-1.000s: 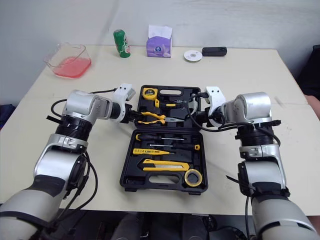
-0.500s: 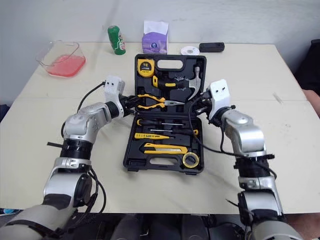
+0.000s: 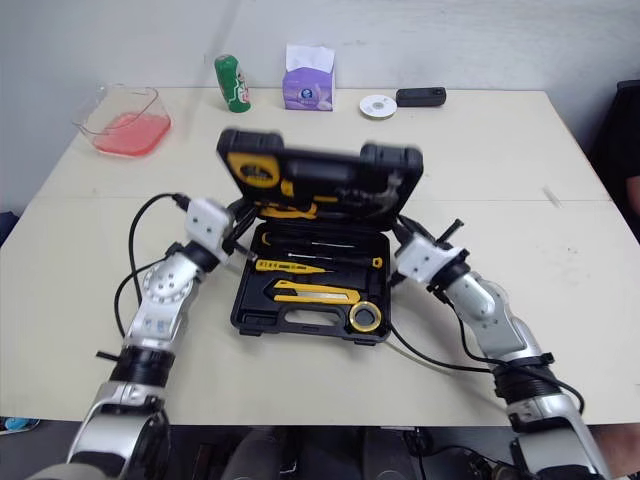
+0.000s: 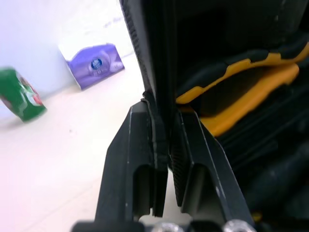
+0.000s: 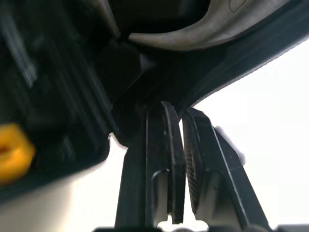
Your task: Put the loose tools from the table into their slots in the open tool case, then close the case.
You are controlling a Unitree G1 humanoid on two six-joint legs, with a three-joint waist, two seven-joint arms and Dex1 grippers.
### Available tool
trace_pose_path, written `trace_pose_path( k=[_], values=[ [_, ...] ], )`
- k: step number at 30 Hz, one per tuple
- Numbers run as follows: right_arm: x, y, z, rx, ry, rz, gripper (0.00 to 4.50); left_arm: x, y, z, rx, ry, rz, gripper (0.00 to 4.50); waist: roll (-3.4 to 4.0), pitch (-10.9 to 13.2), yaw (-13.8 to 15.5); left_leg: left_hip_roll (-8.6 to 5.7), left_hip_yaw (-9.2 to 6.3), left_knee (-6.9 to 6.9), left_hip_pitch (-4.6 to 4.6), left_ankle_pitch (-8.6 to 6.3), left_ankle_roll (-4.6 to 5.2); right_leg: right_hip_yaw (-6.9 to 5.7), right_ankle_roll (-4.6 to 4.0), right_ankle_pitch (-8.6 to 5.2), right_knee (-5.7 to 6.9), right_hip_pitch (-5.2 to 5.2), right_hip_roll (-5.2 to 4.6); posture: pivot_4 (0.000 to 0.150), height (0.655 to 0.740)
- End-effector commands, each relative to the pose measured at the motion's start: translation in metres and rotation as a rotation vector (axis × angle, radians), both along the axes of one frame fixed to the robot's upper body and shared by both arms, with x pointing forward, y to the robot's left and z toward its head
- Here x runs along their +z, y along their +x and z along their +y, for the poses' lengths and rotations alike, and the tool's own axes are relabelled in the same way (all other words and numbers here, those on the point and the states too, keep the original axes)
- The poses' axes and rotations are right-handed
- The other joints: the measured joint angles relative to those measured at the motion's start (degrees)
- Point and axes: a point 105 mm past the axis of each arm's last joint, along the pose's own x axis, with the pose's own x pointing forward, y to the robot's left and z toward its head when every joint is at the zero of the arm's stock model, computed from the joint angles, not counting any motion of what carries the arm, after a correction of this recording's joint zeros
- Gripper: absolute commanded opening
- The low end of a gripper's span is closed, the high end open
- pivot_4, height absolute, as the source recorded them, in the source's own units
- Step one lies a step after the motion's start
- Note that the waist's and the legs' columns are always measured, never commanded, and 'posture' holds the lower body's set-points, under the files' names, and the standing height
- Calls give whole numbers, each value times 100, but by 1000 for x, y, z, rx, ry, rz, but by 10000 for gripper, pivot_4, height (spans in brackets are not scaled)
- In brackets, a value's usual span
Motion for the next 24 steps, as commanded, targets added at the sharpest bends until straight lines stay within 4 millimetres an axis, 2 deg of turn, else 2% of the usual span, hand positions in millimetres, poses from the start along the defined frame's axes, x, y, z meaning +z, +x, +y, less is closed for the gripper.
trace_pose_path(
  k=[1, 4, 6, 9, 11, 14, 17, 20, 24],
  values=[
    [-36, -8, -19, -29, -112, 76, 0, 9, -5, 23, 46, 85, -56, 114, -7, 0, 2, 4, -2, -1, 23, 0, 0, -3, -3, 1, -8, 28, 3, 1500, 7400],
    [-38, -11, -19, -10, -95, 77, 0, 4, -11, 22, -3, 70, -11, 114, -9, -1, -6, 10, -10, -26, 145, -18, 4, -15, -6, 0, -52, 164, 5, 1500, 7400],
    [-36, -14, -19, 8, -85, 83, 8799, 9, -11, 32, 20, 6, 14, 9308, -9, -1, -12, 17, -12, -40, 200, -56, 28, -16, -6, -1, -80, 226, 6, 1500, 7400],
    [-30, -18, -28, 8, -95, 110, 21016, 13, -20, 49, -17, 12, 79, 20887, -9, -1, -9, 20, -19, -42, 208, -58, 16, -24, -6, 0, -100, 247, 4, 1500, 7400],
    [-29, -22, -41, -22, -93, 137, 31484, 9, -29, 61, -46, -17, 170, 21139, -8, -1, -41, 23, -17, -45, 206, -58, 15, -24, -6, 0, -100, 246, 4, 1500, 7400],
    [-41, -33, -56, -32, -123, 267, 44002, 3, -45, 80, -57, -19, 294, 21139, -8, -1, -30, 24, -20, -45, 216, -60, 15, -27, -6, 0, -113, 263, 0, 1500, 7400],
    [-40, -40, -68, -49, -115, 322, 44002, 2, -51, 100, -5, -46, 366, 21139, -8, -1, -4, 23, -24, -75, 272, -81, 37, -20, -6, -1, -145, 319, -6, 1500, 7400],
    [-35, -41, -79, -82, -30, 395, 44002, 8, -49, 118, 52, -98, 395, 21139, -8, -1, 11, 23, -63, -77, 279, -85, 39, -25, -11, -3, -157, 344, -10, 1500, 7400],
    [-29, -47, -70, -35, 186, 545, 44002, 23, -38, 122, 74, -128, 361, 21139, -8, -1, 12, 21, -84, -77, 271, -84, 38, -42, -12, -3, -166, 350, -16, 1500, 7400]
  ],
)
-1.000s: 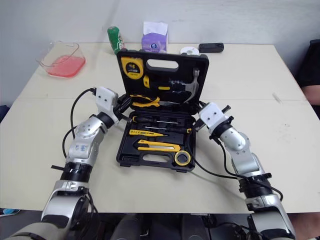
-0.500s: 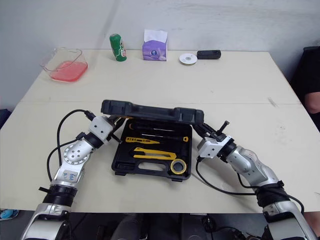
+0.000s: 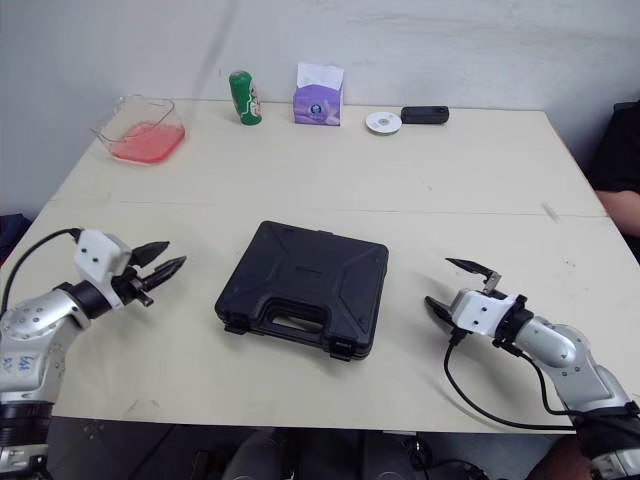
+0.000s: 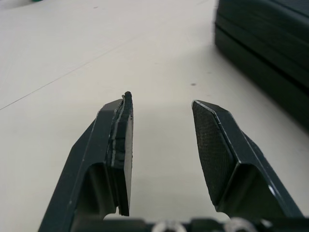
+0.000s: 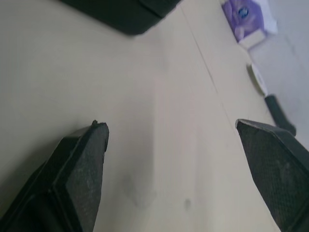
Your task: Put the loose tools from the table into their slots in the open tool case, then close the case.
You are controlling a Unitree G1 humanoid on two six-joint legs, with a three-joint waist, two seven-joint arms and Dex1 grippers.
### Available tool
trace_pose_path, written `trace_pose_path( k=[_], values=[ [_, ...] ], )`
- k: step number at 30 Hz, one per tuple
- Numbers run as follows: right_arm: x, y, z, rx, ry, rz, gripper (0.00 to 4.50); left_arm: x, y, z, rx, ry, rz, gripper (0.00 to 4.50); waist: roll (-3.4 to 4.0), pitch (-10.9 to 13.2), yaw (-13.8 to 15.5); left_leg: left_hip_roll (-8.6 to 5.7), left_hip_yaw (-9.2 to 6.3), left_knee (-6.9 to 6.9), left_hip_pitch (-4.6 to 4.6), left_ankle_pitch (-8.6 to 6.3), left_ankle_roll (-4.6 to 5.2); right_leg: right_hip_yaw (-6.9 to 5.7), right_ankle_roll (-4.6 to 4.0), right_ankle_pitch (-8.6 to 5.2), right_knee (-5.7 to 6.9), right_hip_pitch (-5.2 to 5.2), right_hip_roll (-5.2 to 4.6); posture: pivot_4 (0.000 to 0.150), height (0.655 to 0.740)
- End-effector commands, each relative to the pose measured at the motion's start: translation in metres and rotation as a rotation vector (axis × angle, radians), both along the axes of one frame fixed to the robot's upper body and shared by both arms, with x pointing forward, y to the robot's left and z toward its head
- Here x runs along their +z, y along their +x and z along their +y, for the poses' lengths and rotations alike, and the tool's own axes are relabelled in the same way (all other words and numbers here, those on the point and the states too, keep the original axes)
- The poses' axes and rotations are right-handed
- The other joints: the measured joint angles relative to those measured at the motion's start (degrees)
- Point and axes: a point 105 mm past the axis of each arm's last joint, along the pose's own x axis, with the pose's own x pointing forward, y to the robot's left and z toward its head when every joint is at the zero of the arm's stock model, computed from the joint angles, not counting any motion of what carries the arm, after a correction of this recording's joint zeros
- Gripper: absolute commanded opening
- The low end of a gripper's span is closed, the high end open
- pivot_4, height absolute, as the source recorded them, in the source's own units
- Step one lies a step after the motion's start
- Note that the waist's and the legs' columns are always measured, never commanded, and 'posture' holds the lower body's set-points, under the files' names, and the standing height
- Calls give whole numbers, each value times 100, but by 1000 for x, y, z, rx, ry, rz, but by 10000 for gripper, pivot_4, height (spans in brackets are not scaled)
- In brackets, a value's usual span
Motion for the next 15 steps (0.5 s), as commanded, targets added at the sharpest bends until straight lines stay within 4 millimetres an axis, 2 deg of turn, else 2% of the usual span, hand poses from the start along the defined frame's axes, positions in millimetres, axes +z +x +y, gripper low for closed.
trace_pose_path(
  k=[1, 5, 7, 8, 10, 11, 15],
  values=[
    [15, -7, 12, 35, 194, 98, 44002, 24, 7, 0, 2, -10, -68, 21139, 1, 0, -11, 0, 0, -1, 0, 0, -2, -1, 0, 0, -4, 0, 0, 1500, 7400],
    [16, -18, 23, 73, 299, 210, 44002, 21, 11, -20, -88, -19, -35, 21139, 3, 0, -24, 0, -1, -16, -2, -1, -3, -5, 0, 0, -18, 0, 2, 1500, 7400],
    [15, -25, 26, 94, 323, 271, 38570, 15, 12, -29, -124, -19, -4, 15700, 4, 1, -30, 0, 3, -17, -2, -2, -5, -3, 1, 0, -22, 0, 3, 1500, 7400],
    [14, -28, 28, 108, 320, 303, 35360, 13, 13, -33, -138, -12, 6, 12605, 4, 1, -20, -1, 3, -17, -2, -2, -5, -3, 1, 0, -24, -1, 3, 1500, 7400],
    [11, -33, 32, 123, 302, 346, 25745, 8, 17, -42, -161, -4, 29, 3384, 4, 1, -6, -1, 0, -16, -5, -3, -4, -6, 1, 0, -26, -1, 3, 1500, 7400],
    [9, -33, 33, 120, 291, 357, 21389, 7, 18, -45, -172, 2, 34, 148, 4, 1, -4, -1, -1, -15, -6, -3, -4, -7, 1, 0, -25, -1, 3, 1500, 7400],
    [5, -33, 42, 130, 280, 402, 783, -4, 19, -59, -227, 37, 77, 0, 4, 1, -3, -2, -1, -14, -6, -3, -3, -6, 1, 1, -26, -1, 2, 1500, 7400]
  ],
)
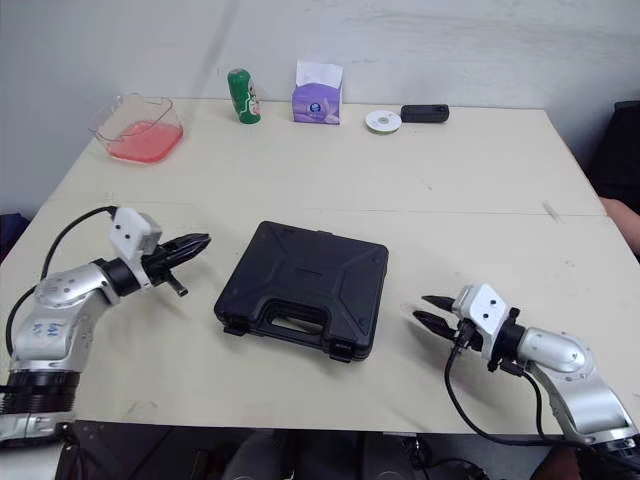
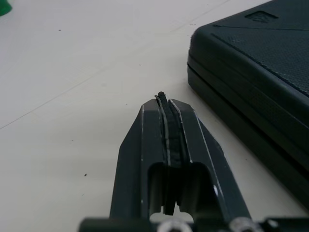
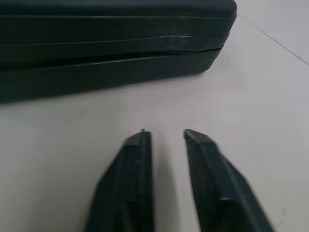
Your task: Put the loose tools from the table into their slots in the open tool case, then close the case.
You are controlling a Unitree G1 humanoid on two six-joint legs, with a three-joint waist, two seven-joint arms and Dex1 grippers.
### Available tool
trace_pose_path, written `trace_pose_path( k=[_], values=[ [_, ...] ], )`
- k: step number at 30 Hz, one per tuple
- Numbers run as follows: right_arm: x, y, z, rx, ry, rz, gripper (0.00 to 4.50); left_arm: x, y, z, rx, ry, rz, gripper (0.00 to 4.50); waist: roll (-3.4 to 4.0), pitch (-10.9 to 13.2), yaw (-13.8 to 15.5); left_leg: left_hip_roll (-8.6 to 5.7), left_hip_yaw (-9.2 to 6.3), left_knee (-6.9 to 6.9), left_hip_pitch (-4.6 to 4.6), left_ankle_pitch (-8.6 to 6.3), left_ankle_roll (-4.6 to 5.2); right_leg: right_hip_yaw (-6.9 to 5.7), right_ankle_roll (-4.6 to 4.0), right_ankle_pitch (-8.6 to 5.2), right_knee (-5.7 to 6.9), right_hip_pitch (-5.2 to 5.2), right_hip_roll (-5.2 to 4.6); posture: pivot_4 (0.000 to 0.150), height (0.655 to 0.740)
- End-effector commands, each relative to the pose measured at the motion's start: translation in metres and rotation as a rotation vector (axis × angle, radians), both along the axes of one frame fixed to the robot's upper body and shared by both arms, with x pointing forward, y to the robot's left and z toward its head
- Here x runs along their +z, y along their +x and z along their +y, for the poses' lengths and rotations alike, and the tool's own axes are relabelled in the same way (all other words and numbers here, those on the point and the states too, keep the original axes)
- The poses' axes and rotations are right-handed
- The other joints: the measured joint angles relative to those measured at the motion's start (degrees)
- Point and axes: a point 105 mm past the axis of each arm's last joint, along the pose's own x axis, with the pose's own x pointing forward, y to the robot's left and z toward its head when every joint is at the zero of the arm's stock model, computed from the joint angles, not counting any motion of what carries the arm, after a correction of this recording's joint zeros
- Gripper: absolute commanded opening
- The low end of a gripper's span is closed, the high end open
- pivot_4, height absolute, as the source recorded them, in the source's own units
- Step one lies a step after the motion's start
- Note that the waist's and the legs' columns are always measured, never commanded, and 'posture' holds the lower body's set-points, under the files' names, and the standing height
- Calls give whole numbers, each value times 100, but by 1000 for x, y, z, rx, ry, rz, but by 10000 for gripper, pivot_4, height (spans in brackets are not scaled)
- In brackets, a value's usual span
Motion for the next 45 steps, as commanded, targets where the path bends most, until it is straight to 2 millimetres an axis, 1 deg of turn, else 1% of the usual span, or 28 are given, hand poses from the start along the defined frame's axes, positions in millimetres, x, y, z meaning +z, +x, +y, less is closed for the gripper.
trace_pose_path(
  k=[1, 4, 6, 10, 12, 16, 21, 25, 31, 35, 39, 42, 45],
  values=[
    [8, 0, 10, 30, -1, 1, 783, -5, 1, -14, -61, 41, 20, 0, 0, 0, -2, 0, 0, -2, 0, 0, 0, 0, 0, 0, -1, 0, 0, 1500, 7400],
    [4, 1, 18, 51, -19, 19, 783, -16, 2, -24, -90, 63, 51, 0, 0, 0, -16, 0, 1, -5, -1, 0, -2, 1, 0, 0, -4, -2, 1, 1500, 7400],
    [2, 2, 20, 57, -34, 20, 783, -18, 2, -27, -100, 66, 59, 0, 0, 0, -8, 0, 2, -4, -3, -1, -2, 1, 0, 0, -5, -4, 1, 1500, 7400],
    [1, 12, 28, 56, -50, 14, 783, -32, 2, -30, -102, 71, 107, 0, 0, 0, -16, -1, 2, -2, -6, 0, -2, 1, 0, 0, -4, -7, 1, 1500, 7400],
    [-1, 17, 31, 56, -65, 12, 783, -37, -1, -33, -119, 68, 134, 0, 0, 0, -8, -1, 2, -3, -5, 0, -2, 0, 0, 0, -4, -7, 1, 1500, 7400],
    [-1, 22, 38, 75, -72, 5, 783, -43, -13, -41, -205, 46, 195, 0, 0, 0, -7, -1, 1, -4, -10, 0, -4, 0, 0, 0, -7, -11, 0, 1500, 7400],
    [1, 26, 49, 116, -78, -5, 783, -43, -22, -51, -281, 27, 193, 0, 2, 1, 0, -2, 1, -3, -17, -2, -6, -1, 0, 0, -13, -14, -2, 1500, 7400],
    [6, 30, 54, 169, -97, -28, 783, -47, -42, -62, -384, 32, 200, 0, 2, 1, -7, -4, 1, -4, -17, -3, -6, 0, 0, 0, -16, -13, -7, 1500, 7400],
    [10, 37, 57, 262, -139, -59, 783, -53, -67, -71, -464, 50, 213, 0, 5, 3, -15, -4, 2, -7, -27, -4, -6, 2, 0, 0, -15, -29, -8, 1500, 7400],
    [14, 49, 57, 295, -145, -71, 783, -55, -82, -79, -493, 47, 215, 0, 9, 5, -28, -4, 4, -7, -28, -7, 0, 6, 0, 0, -14, -30, -8, 1500, 7400],
    [18, 66, 50, 282, -165, -86, 783, -60, -97, -85, -526, 98, 206, 0, 13, 8, -27, -3, 4, -9, -29, -6, -1, 6, -1, -1, -13, -35, -8, 1500, 7400],
    [21, 78, 45, 265, -174, -96, 783, -53, -105, -93, -528, 27, 178, 0, 22, 13, -38, -4, 10, -9, -30, -6, -1, 11, -1, -1, -13, -37, -8, 1500, 7400],
    [20, 86, 36, 240, -212, -109, 783, -50, -114, -94, -544, 43, 147, 0, 22, 13, -38, -3, 10, -10, -32, -6, -1, 9, -1, -1, -13, -41, -7, 1500, 7400]
  ],
)
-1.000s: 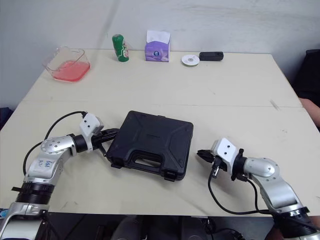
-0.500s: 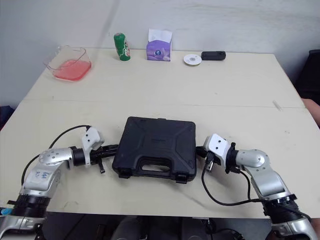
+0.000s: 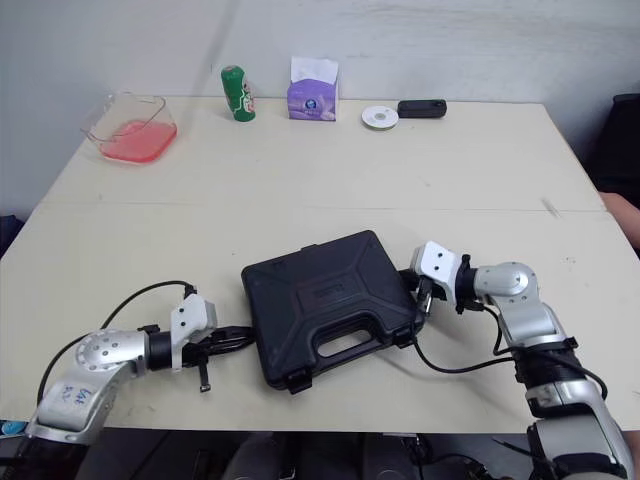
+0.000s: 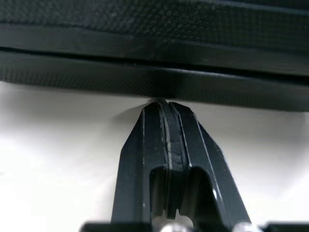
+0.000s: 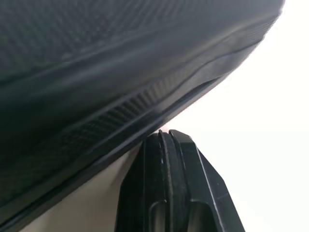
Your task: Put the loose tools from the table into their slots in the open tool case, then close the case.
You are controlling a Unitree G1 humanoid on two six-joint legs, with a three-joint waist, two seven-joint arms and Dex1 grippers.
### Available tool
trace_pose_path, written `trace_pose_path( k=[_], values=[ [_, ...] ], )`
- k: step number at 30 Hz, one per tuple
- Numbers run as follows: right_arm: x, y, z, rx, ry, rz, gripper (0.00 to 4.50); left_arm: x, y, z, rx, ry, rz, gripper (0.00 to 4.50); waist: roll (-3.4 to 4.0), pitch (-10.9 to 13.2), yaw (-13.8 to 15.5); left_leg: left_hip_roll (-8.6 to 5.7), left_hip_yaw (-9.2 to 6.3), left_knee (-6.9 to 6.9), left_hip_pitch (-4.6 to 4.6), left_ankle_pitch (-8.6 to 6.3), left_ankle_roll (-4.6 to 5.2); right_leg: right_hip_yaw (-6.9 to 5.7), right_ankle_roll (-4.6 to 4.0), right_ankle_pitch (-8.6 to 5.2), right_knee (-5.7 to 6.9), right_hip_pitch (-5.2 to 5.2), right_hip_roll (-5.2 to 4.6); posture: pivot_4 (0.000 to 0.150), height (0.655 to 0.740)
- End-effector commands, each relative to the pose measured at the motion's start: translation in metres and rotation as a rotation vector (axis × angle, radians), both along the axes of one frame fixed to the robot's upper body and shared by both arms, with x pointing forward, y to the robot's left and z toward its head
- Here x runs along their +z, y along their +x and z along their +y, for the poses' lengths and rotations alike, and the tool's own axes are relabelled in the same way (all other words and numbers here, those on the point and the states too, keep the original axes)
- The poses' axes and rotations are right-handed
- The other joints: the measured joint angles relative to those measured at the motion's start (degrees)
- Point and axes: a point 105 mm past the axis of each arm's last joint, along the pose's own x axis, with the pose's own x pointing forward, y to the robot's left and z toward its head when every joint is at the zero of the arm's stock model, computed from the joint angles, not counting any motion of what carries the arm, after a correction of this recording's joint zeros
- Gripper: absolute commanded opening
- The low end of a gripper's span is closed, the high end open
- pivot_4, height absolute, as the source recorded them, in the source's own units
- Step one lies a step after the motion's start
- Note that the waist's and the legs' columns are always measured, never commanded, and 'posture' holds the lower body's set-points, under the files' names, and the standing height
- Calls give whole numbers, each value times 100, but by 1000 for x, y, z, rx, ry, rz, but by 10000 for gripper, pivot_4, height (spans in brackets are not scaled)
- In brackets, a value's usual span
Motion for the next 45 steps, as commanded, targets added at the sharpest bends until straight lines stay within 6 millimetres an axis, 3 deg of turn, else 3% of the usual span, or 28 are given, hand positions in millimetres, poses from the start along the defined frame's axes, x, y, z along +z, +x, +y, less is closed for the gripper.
trace_pose_path(
  k=[1, 7, 11, 14, 17, 24, 32, 40, 45],
  values=[
    [7, 5, 4, 29, -5, -59, 783, 27, -17, -21, -120, -61, -119, 0, 0, 0, -1, 0, 0, -1, -1, 1, -1, 0, -1, 0, 0, -3, 0, 1500, 7400],
    [11, 7, -11, -22, -6, -87, 783, 32, -26, 6, -38, -53, -77, 0, 1, 0, -10, 2, 2, 1, -19, 3, -6, 1, -2, -1, 3, -22, 1, 1500, 7400],
    [19, 0, -39, -127, 13, -116, 783, 52, -29, 43, 100, -151, 25, 0, 9, 5, 6, 6, 4, 4, -27, 10, -23, 7, -7, -4, 10, -41, 1, 1500, 7400],
    [24, -23, -61, -194, 55, -84, 783, 79, -12, 64, 175, -276, 18, 0, 22, 11, 90, 2, -19, 9, -53, 15, -26, -14, -7, -4, 4, -45, -5, 1500, 7400],
    [28, -43, -76, -248, 77, -48, 783, 96, 8, 72, 217, -317, -42, 0, 25, 11, 150, -5, -32, 14, -58, 19, -22, -30, -7, -4, 5, -40, -11, 1500, 7400],
    [23, -90, -94, -339, 99, 84, 783, 99, 55, 64, 199, -222, -133, 0, 27, 9, 163, -6, -21, 5, -55, 21, -20, -26, -2, -1, 5, -39, 4, 1500, 7400],
    [-11, -130, -82, -363, 100, 270, 783, 88, 103, 35, 134, -117, -184, 0, 24, 7, 179, -7, -10, 12, -55, 21, -18, -24, 7, 4, 6, -40, 13, 1500, 7400],
    [-30, -137, -63, -317, 106, 282, 783, 62, 106, 29, 65, -67, -127, 0, 15, 6, 155, -2, 19, 17, -46, 24, -18, -29, 13, 7, 11, -47, 25, 1500, 7400],
    [-41, -134, -39, -247, 146, 280, 783, 51, 102, 18, 10, -54, -113, 0, -11, -8, 153, 0, 12, 18, -47, 24, -18, -21, 13, 7, 12, -45, 22, 1500, 7400]
  ],
)
